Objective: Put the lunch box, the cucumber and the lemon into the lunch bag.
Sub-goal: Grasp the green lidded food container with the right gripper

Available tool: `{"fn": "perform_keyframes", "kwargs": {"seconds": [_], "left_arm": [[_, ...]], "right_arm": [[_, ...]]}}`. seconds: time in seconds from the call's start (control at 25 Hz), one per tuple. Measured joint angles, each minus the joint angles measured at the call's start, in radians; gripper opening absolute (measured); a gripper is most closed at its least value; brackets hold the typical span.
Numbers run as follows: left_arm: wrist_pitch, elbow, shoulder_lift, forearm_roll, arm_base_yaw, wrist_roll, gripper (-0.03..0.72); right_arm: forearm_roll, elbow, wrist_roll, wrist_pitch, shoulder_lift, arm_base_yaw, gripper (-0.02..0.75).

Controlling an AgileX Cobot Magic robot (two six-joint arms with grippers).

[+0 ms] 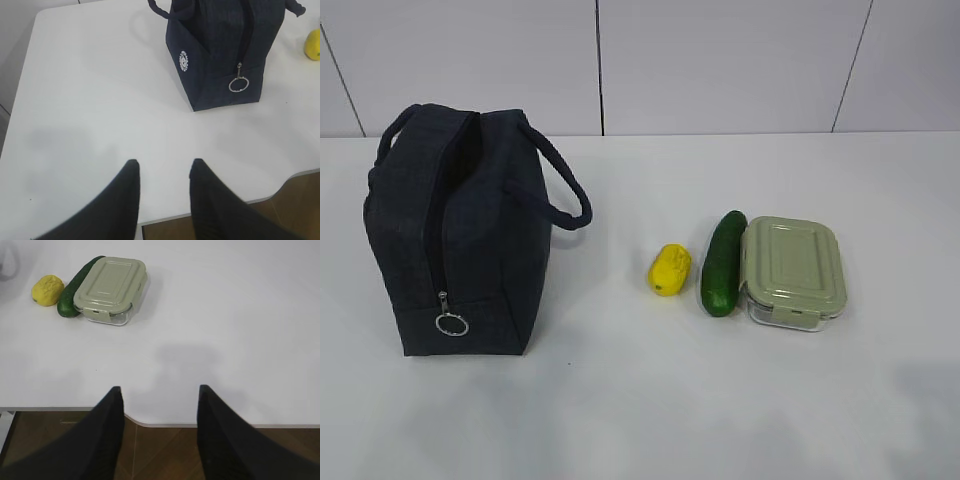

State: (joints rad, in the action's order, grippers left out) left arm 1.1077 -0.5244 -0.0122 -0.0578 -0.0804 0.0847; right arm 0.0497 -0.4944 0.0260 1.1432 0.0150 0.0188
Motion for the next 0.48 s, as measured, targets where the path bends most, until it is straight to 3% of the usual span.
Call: {"fn": "perform_keyframes", "kwargs": {"seconds": [0.48], "left_arm": [[0.0, 0.0, 0.0, 0.0, 0.0, 0.0, 0.245]], "right_arm": [[0.0, 0.0, 0.0, 0.0, 0.0, 0.0, 0.367]]}}
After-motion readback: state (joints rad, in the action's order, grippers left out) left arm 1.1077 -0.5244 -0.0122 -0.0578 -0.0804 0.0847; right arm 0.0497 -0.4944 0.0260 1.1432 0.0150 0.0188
